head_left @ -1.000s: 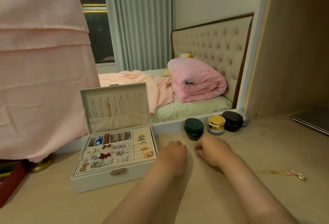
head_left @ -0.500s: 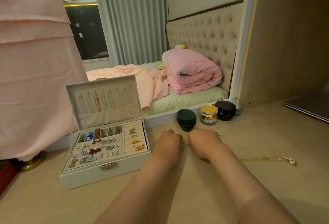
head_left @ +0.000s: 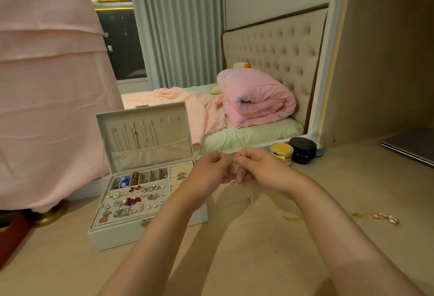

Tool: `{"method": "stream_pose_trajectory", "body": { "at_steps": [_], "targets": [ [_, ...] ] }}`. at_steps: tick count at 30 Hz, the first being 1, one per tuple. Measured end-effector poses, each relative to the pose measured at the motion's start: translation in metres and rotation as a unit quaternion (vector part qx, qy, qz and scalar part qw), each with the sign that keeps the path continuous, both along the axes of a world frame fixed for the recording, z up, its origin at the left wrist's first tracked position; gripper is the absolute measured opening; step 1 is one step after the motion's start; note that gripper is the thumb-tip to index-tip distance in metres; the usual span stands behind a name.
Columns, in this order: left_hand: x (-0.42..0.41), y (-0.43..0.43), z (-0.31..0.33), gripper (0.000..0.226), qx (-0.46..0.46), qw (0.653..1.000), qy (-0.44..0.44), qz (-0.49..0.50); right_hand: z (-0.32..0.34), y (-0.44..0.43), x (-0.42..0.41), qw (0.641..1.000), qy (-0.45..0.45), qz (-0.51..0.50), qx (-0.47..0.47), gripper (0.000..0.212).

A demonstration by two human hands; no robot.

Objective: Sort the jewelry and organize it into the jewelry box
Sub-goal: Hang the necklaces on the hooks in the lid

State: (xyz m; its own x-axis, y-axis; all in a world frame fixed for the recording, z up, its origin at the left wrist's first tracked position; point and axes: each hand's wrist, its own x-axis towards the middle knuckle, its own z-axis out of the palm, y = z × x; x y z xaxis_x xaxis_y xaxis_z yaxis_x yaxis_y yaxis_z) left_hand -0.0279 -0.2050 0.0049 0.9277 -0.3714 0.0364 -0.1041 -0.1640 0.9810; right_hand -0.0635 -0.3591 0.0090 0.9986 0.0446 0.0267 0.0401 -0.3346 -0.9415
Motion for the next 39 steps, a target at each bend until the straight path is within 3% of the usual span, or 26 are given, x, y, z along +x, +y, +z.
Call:
{"method": "stream_pose_trajectory", "body": {
  "at_steps": [4, 13, 16, 20, 23, 27, 31, 34, 37, 39],
  "targets": [
    [-0.009, 0.039, 0.031, 0.019, -0.097, 0.993, 0.045, -0.04, 0.021, 0.023, -0.011, 0.997, -0.024, 0.044, 0.06, 0.021],
    [-0.012, 0.138, 0.049, 0.016, -0.087, 0.996, -0.014, 0.017, 0.043, 0.08, 0.002, 0.993, -0.027, 0.111, 0.033, 0.022],
    [-0.008, 0.162, 0.05, 0.013, -0.102, 0.994, -0.029, 0.038, 0.042, 0.098, 0.013, 0.986, -0.02, 0.146, 0.075, 0.028],
    [0.005, 0.191, 0.048, 0.019, -0.073, 0.995, -0.045, 0.051, 0.042, 0.125, 0.029, 0.966, 0.004, 0.151, 0.212, 0.022],
    [0.014, 0.207, 0.043, 0.025, 0.001, 0.998, -0.054, 0.041, 0.038, 0.138, 0.043, 0.966, -0.003, 0.117, 0.231, 0.025],
    [0.018, 0.218, 0.039, 0.033, -0.007, 0.999, -0.016, -0.038, 0.032, 0.143, 0.053, 0.972, -0.013, 0.104, 0.211, 0.023],
    [0.027, 0.217, 0.035, 0.03, -0.216, 0.975, 0.043, -0.025, 0.021, 0.139, 0.055, 0.988, -0.004, 0.099, 0.117, 0.022],
    [0.032, 0.218, 0.032, 0.028, -0.293, 0.953, 0.079, -0.013, 0.017, 0.135, 0.053, 0.989, 0.018, 0.119, 0.081, 0.02],
    [0.032, 0.222, 0.029, 0.029, -0.253, 0.963, 0.093, -0.014, 0.019, 0.134, 0.049, 0.988, 0.017, 0.148, 0.044, 0.02],
    [0.032, 0.224, 0.03, 0.032, -0.133, 0.989, 0.053, 0.036, 0.02, 0.137, 0.047, 0.987, 0.007, 0.157, 0.025, 0.02]
  ]
}}
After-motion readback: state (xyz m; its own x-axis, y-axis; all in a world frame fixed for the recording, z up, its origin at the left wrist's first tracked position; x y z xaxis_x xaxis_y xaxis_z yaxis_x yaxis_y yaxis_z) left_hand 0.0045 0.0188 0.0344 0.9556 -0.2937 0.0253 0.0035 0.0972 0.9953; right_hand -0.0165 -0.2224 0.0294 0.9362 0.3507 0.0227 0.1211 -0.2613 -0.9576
